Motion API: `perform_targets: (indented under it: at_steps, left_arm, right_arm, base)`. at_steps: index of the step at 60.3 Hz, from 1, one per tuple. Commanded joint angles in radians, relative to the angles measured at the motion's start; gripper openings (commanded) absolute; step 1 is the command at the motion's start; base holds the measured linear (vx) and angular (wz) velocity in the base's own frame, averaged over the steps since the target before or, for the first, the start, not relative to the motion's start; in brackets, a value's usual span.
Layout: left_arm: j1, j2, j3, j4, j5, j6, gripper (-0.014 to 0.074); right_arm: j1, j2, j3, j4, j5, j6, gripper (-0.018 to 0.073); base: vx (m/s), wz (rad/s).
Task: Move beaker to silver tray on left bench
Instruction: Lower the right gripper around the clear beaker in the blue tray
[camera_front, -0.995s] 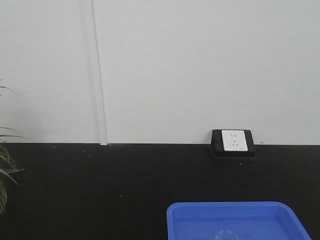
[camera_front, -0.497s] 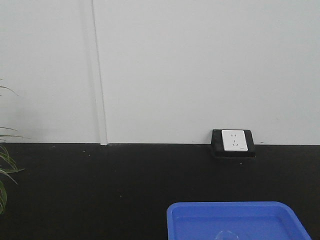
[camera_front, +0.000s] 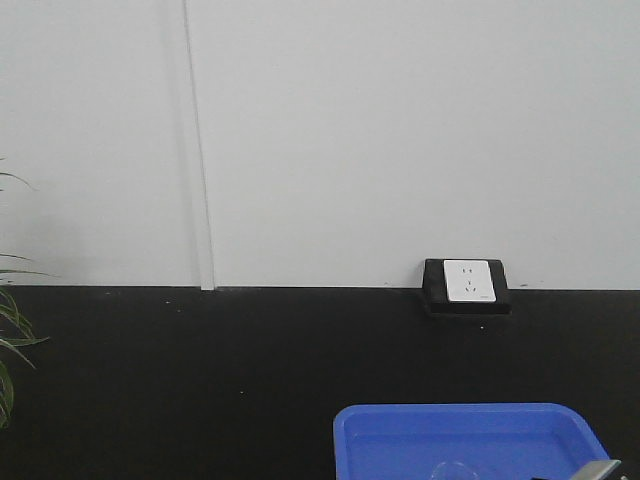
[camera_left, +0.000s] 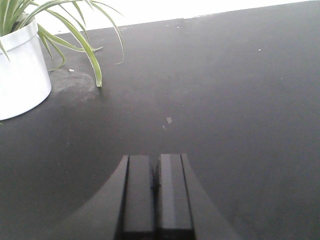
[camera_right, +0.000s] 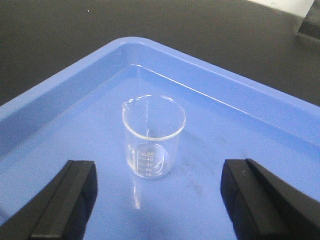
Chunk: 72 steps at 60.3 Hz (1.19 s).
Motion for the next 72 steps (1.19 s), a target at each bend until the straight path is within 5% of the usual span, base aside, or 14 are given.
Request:
perform_targets:
  at_steps: [1, 19, 56, 72]
  left_arm:
    - [-0.005, -0.008, 0.02, -0.003, -0.076, -0.001, 0.0001]
    - [-0.005, -0.008, 0.02, -0.003, -0.076, -0.001, 0.0001]
    - [-0.005, -0.008, 0.02, -0.003, -0.076, -0.001, 0.0001]
    - [-0.005, -0.008, 0.02, -0.003, -0.076, -0.001, 0.0001]
  right_arm:
    - [0.038, 0.04, -0.06, 0.011, -0.09, -0.001, 0.0572]
    - [0.123, 0.188, -0.159, 0.207, -0.088, -0.051, 0.0572]
    - [0.195, 0.417, -0.371, 0.121, -0.063, 0.004, 0.0557]
    - [0.192, 0.409, -0.371, 0.127, -0.042, 0.004, 0.036]
  base:
    - [0.0, 0.0]
    - [0.0, 0.0]
    - [0.0, 0.0]
    - [0.0, 0.0]
